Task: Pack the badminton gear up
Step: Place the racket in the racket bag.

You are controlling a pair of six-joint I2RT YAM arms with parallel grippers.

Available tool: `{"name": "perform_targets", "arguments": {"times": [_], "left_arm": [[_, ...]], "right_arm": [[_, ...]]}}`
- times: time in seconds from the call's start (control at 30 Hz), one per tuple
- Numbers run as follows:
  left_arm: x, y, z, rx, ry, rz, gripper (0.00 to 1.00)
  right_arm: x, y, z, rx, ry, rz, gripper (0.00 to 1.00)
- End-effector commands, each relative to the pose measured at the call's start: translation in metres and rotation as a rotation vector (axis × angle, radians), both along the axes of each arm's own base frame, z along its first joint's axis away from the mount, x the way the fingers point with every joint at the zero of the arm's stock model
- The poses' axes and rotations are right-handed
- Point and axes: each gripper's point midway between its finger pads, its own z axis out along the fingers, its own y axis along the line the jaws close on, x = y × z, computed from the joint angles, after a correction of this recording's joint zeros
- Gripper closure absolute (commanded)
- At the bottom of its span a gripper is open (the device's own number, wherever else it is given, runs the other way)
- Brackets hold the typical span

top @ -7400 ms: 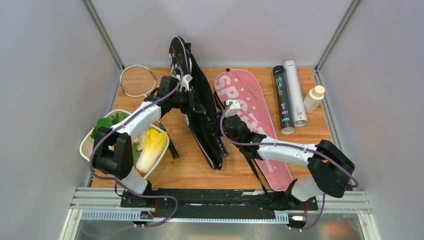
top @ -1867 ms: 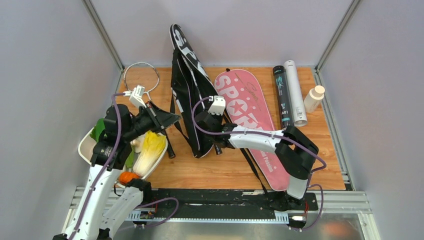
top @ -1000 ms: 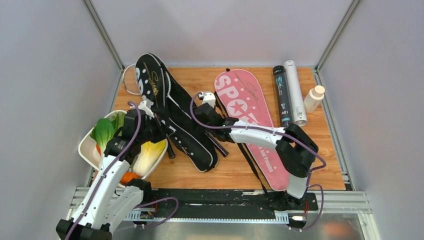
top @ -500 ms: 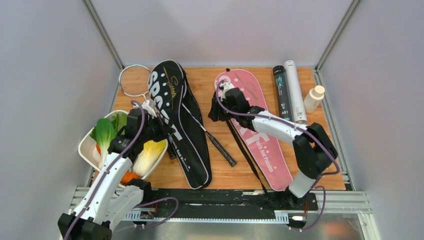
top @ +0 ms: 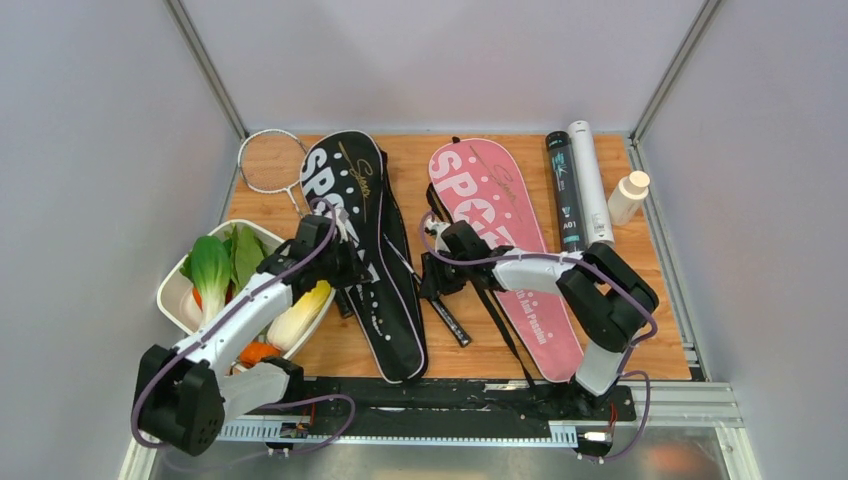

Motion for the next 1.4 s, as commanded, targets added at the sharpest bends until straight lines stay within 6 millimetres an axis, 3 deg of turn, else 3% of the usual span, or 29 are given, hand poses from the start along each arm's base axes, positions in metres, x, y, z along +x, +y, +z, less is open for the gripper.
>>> {"name": "perform_targets", "arguments": {"times": [0.0, 0.2, 0.33, 0.37, 0.4, 0.57, 0.73, 0.8, 0.9, 1.07, 1.2, 1.37], "left_arm": [[0.006, -0.009, -0.023, 0.122, 0.008, -0.016, 0.88], [-0.003, -0.021, -0.058, 0.245, 0.071, -0.028, 0.74], [-0.004, -0.037, -0.042, 0.375, 0.009, -0.067, 0.66], [-0.002, -0.049, -0.028, 0.401, -0.04, -0.08, 0.64], [-0.014, -0.053, -0.031, 0.452, -0.024, -0.116, 0.62], [-0.032, -0.071, -0.014, 0.586, -0.065, -0.109, 0.55], [-0.063, -0.102, -0.015, 0.629, -0.093, -0.158, 0.53], [-0.072, -0.108, -0.025, 0.667, -0.073, -0.146, 0.52], [-0.083, -0.105, -0.041, 0.78, -0.035, -0.154, 0.47], [-0.095, -0.112, -0.052, 0.85, -0.04, -0.13, 0.4], [-0.095, -0.084, -0.048, 1.001, -0.05, -0.076, 0.38], [-0.095, -0.077, -0.048, 1.064, -0.063, -0.062, 0.4]], "right_arm": [[-0.015, 0.009, 0.008, 0.092, 0.033, -0.038, 0.61], [-0.033, -0.002, 0.008, 0.192, 0.097, -0.148, 0.83], [-0.043, -0.007, 0.013, 0.278, 0.126, -0.209, 0.95], [-0.046, -0.005, 0.016, 0.317, 0.145, -0.221, 0.97], [-0.049, -0.005, 0.018, 0.345, 0.159, -0.227, 0.99], [-0.049, -0.006, 0.026, 0.401, 0.169, -0.267, 1.0], [-0.048, -0.011, 0.03, 0.407, 0.149, -0.294, 1.0], [-0.047, -0.011, 0.033, 0.41, 0.14, -0.294, 1.0], [-0.047, -0.011, 0.036, 0.412, 0.134, -0.291, 1.0], [-0.047, -0.012, 0.036, 0.409, 0.131, -0.289, 1.0], [-0.05, -0.014, 0.036, 0.41, 0.133, -0.287, 1.0], [-0.051, -0.017, 0.036, 0.412, 0.127, -0.295, 1.0]]}}
